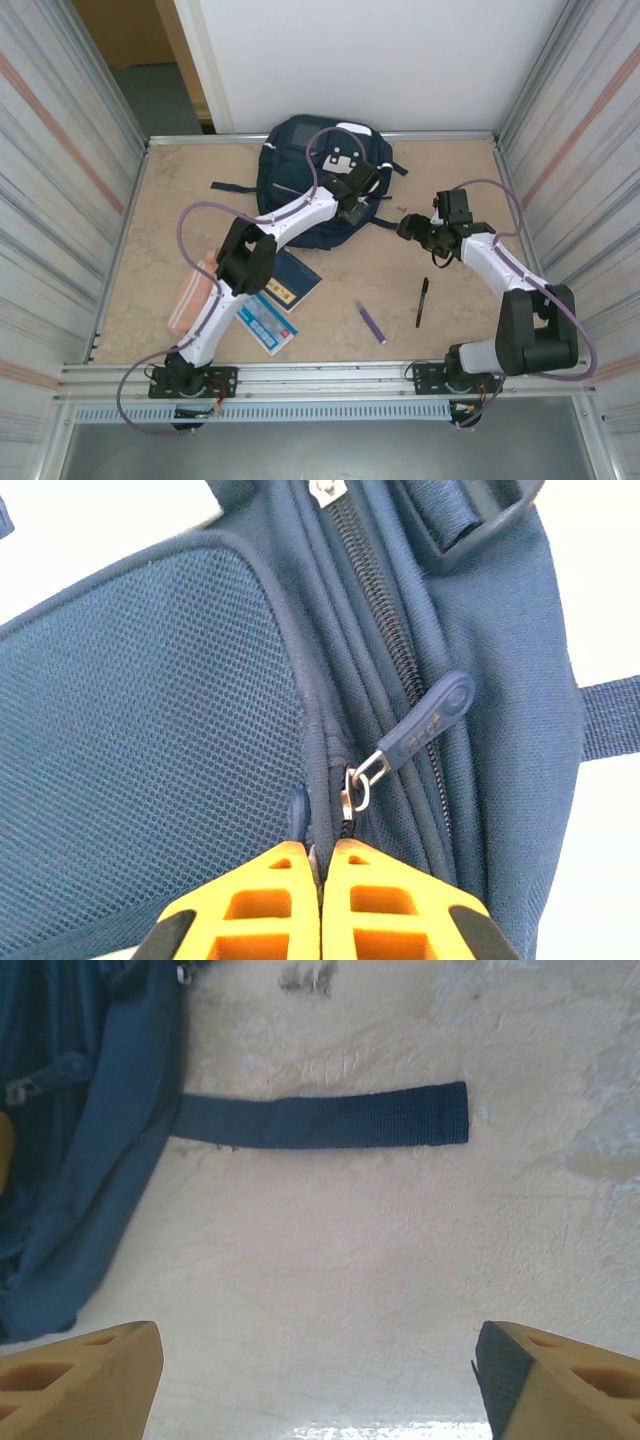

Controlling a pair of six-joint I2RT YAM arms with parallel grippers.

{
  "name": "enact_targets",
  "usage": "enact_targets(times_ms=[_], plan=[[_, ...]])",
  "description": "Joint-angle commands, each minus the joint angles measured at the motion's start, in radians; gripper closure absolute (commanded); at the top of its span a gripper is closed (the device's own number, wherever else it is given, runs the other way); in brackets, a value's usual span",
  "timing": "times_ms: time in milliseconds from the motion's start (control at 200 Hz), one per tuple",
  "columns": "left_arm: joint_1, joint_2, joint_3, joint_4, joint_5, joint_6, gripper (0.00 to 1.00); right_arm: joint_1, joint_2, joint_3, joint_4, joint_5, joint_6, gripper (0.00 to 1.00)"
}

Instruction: Pack books, pencil case, and school supplies into a backpack

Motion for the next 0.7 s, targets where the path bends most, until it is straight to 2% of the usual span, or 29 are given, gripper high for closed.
enact_targets(times_ms=[0, 105, 241, 376, 581, 692], plan=[[-0.021, -0.117, -0.046, 0.022, 0.021, 0.104, 1.00, -0.001, 0.038, 0.059, -0.029, -0.057, -0.121, 0.18], [-0.023, -0.206, -0.093, 0.055, -0.003, 0.162, 1.00, 0.003, 0.080, 0.073, 0.015, -0.091, -0.204, 0.18], [-0.023, -0.303, -0.186, 0.140, -0.003, 0.251, 1.00, -0.001, 0.185, 0.146, 0.022, -0.144, -0.238, 0.19], [-0.023, -0.391, -0.240, 0.171, 0.006, 0.280, 1.00, 0.002, 0.250, 0.209, 0.018, -0.174, -0.294, 0.20], [-0.019, -0.438, -0.274, 0.207, 0.009, 0.336, 1.00, 0.038, 0.304, 0.241, 0.006, -0.184, -0.541, 0.19], [-0.015, -0.454, -0.264, 0.199, 0.025, 0.337, 1.00, 0.044, 0.359, 0.273, -0.014, -0.249, -0.629, 0.19]])
